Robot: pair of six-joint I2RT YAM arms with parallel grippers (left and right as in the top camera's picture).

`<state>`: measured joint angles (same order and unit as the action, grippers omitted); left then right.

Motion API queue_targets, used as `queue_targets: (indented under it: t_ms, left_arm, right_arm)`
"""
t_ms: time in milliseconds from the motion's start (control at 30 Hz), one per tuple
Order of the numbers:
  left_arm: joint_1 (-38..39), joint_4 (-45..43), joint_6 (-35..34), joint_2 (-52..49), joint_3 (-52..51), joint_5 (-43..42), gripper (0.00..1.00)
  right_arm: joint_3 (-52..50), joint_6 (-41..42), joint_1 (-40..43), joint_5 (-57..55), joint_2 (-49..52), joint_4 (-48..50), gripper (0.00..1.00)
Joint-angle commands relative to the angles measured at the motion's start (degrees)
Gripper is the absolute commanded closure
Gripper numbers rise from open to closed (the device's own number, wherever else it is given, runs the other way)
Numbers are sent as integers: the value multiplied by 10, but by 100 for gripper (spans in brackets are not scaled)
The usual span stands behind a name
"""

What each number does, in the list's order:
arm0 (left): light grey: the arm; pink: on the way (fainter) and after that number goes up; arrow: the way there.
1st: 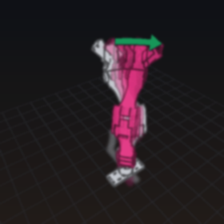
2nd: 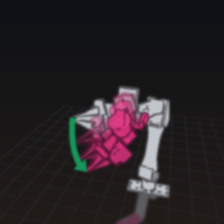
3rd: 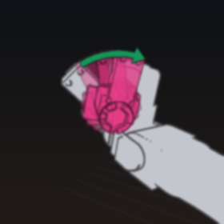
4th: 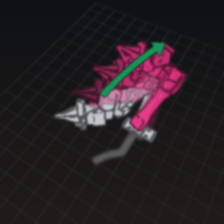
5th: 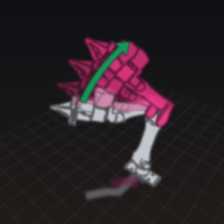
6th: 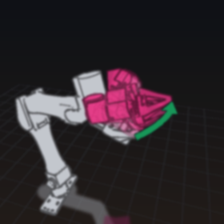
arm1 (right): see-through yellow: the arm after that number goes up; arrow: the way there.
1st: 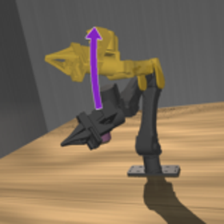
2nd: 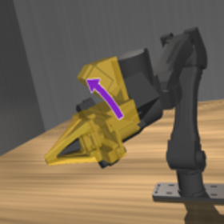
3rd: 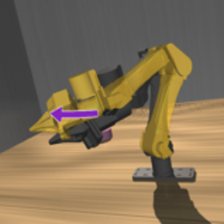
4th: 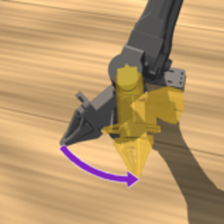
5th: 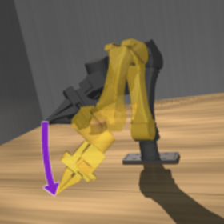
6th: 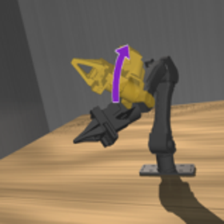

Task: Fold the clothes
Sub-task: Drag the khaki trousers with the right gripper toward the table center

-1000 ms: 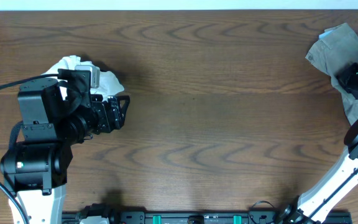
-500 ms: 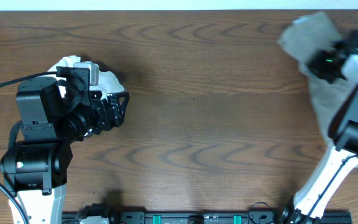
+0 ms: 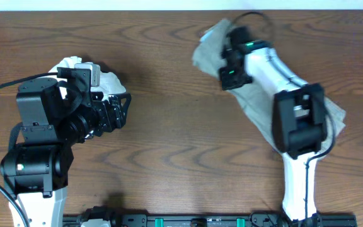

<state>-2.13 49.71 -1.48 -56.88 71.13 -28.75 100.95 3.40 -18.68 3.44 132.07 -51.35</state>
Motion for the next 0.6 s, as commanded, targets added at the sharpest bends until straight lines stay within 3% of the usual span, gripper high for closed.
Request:
queue_targets:
  t_ms: [0, 300, 433, 567]
  left_arm:
    - [2, 0, 8, 0, 12, -1, 24]
    - [2, 3, 12, -8, 12, -2, 23]
    - [2, 8, 12, -19, 12, -2, 23]
    - [2, 7, 12, -28, 12, -2, 23]
  right_arm:
    - [-52, -52, -65, -64, 77, -17, 99]
    - [-52, -78, -83, -3, -88, -11, 99]
    - [-52, -17, -47, 39, -155, 16, 73]
    - [-52, 60, -12, 45, -158, 52, 77]
